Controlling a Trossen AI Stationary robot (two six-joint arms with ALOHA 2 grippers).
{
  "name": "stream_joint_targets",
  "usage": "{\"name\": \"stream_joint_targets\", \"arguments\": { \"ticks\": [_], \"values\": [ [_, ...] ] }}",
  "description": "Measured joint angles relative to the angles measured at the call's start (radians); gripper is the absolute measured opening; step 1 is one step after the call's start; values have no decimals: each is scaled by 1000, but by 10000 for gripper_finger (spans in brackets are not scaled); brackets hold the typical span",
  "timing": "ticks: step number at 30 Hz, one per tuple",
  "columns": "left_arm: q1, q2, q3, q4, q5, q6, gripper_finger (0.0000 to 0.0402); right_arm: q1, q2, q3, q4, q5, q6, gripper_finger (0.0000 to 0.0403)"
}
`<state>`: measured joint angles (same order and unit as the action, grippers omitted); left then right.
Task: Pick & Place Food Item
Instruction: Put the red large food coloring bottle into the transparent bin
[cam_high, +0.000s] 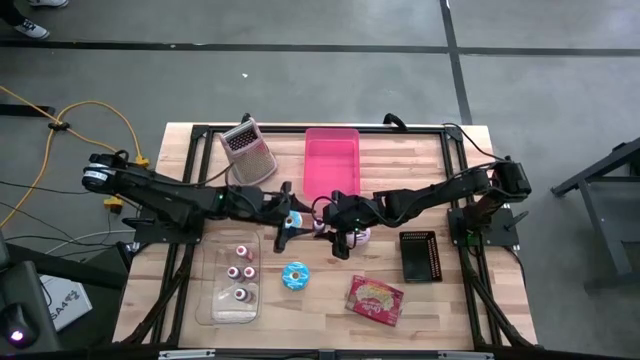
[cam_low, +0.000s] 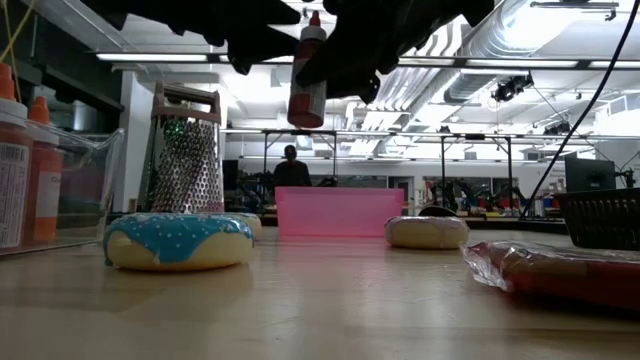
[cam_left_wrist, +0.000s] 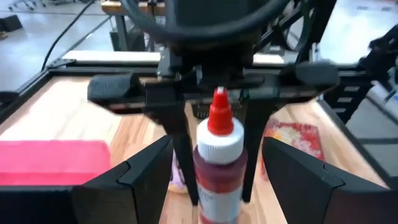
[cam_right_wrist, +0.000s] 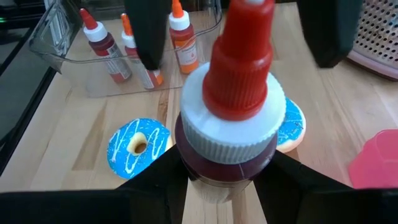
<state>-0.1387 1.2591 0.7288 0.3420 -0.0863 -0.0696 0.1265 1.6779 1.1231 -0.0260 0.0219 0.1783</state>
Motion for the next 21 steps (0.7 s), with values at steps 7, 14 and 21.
{"name": "stream_joint_targets", "arguments": {
  "ticks": [7,14,21],
  "values": [
    [0,0,0,5,11,-6,242,0,0,0,14,1,0,149],
    [0,0,0,14,11,-7,242,0,0,0,60,1,-19,148],
    [0,0,0,39,11,-7,242,0,0,1,106,1,-26,149]
  ]
}}
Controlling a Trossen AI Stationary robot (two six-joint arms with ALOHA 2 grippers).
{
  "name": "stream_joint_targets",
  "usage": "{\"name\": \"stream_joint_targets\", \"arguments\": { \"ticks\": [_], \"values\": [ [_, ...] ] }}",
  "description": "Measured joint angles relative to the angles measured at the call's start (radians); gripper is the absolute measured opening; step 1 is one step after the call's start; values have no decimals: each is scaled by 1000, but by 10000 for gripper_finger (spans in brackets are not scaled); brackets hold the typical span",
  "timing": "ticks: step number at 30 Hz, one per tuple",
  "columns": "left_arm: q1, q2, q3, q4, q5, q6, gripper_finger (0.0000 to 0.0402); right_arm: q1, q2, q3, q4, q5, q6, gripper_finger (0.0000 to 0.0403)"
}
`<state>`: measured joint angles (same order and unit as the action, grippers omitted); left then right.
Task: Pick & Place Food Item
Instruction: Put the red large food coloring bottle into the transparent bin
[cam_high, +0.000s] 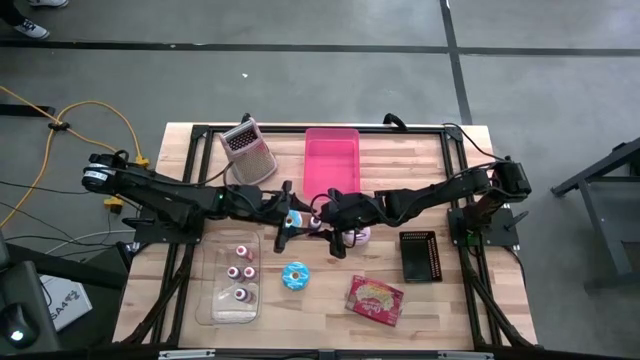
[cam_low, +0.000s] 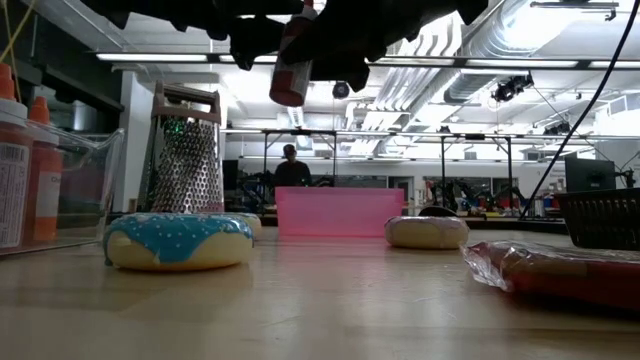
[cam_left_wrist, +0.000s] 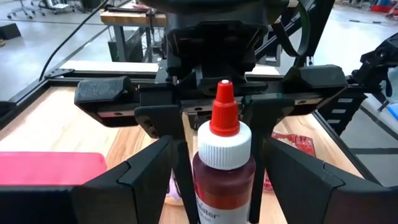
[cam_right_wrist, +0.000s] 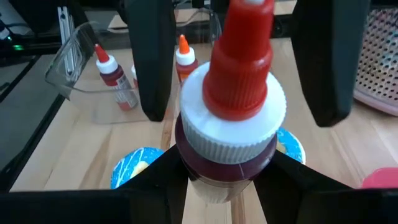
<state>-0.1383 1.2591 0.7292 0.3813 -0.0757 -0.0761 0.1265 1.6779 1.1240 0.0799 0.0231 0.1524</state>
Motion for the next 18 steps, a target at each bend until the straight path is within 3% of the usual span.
{"name": "stream_joint_targets", "arguments": {
  "ticks": [18],
  "values": [
    [0,0,0,40,2,16,242,0,0,0,70,0,-19,149]
  ]
}}
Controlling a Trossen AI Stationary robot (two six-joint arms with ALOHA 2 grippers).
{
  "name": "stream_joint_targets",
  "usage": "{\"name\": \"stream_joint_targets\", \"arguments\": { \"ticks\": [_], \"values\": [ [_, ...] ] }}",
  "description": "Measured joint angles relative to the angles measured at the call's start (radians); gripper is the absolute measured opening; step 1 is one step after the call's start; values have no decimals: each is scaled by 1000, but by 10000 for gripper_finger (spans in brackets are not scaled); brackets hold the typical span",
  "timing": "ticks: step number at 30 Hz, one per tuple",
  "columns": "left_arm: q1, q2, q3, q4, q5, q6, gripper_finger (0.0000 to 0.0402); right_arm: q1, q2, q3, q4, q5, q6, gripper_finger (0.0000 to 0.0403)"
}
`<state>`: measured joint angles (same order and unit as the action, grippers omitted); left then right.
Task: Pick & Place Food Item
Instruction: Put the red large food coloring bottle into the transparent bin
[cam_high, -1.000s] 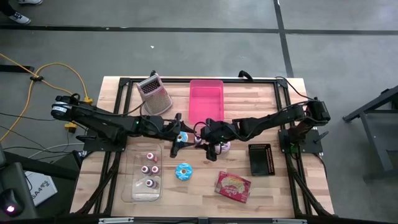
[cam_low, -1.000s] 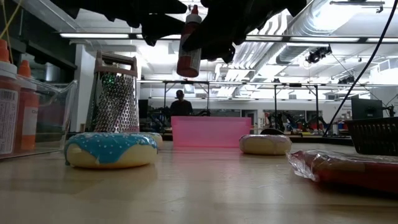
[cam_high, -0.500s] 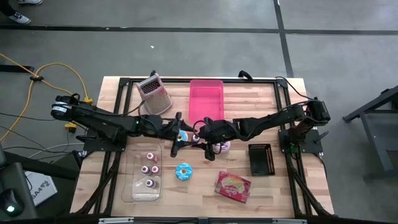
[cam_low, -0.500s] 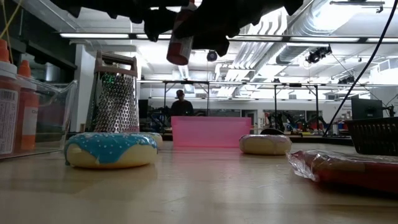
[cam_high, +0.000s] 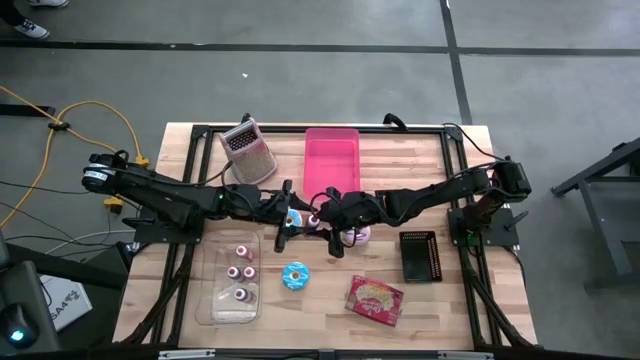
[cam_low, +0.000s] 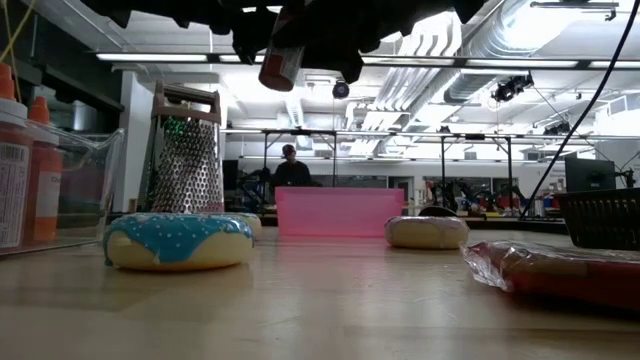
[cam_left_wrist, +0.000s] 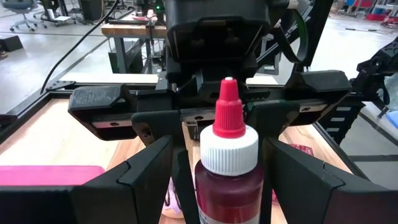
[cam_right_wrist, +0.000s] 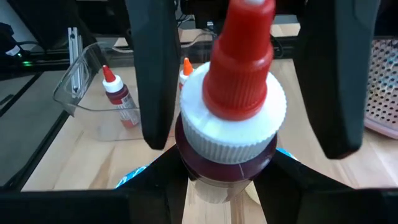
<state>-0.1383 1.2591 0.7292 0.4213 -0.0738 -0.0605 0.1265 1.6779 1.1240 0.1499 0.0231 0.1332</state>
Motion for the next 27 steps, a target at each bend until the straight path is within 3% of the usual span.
{"name": "stream_joint_targets", "arguments": {
  "ticks": [17,27],
  "values": [
    [13,14,2,34,38,-19,240,0,0,0,-3,4,0,149],
    [38,79,1,100,55,-18,206,-1,0,-3,-34,10,6,148]
  ]
}}
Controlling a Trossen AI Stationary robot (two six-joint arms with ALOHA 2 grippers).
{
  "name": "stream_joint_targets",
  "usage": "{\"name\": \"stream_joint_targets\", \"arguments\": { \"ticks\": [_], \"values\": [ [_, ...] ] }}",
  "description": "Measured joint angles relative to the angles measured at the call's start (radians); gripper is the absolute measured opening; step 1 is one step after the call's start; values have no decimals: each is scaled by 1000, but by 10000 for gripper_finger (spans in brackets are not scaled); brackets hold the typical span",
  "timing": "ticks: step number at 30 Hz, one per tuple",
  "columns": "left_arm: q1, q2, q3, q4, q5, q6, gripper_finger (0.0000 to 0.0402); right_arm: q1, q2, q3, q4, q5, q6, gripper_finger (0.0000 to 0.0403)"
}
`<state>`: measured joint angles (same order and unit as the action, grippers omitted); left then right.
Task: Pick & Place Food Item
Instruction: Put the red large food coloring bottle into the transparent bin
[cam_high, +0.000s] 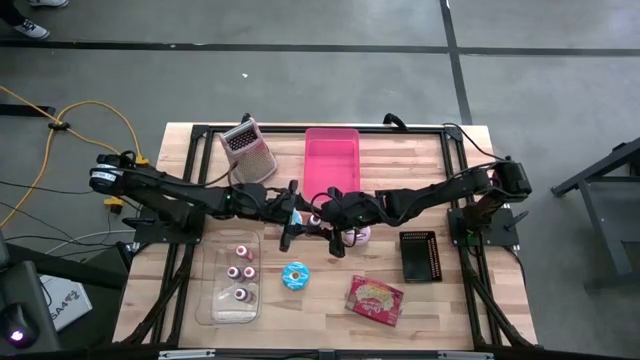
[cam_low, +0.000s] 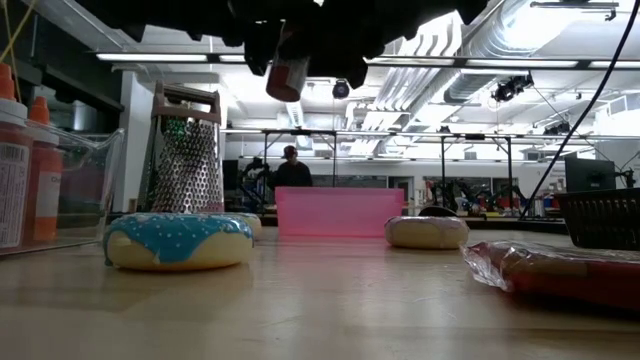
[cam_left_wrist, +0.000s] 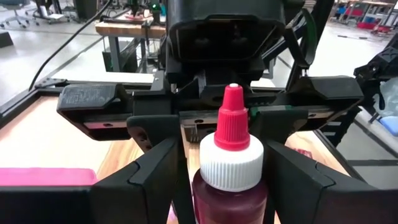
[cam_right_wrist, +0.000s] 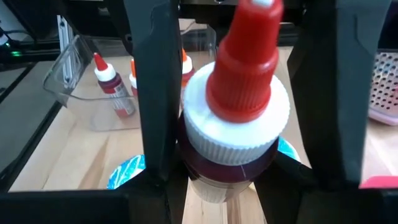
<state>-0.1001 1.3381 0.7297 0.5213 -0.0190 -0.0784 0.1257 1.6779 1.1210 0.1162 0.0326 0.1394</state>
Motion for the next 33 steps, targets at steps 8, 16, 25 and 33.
{"name": "stream_joint_targets", "arguments": {
  "ticks": [8,16,25,33],
  "values": [
    [0,-10,-1,3,5,5,205,0,0,2,2,-5,8,149],
    [0,-13,0,18,5,8,204,1,0,2,-1,-12,10,149],
    [-1,-13,0,-7,4,2,213,1,0,3,-6,-8,13,149],
    [-14,-59,0,-39,2,2,214,1,0,3,-10,-6,13,149]
  ]
}}
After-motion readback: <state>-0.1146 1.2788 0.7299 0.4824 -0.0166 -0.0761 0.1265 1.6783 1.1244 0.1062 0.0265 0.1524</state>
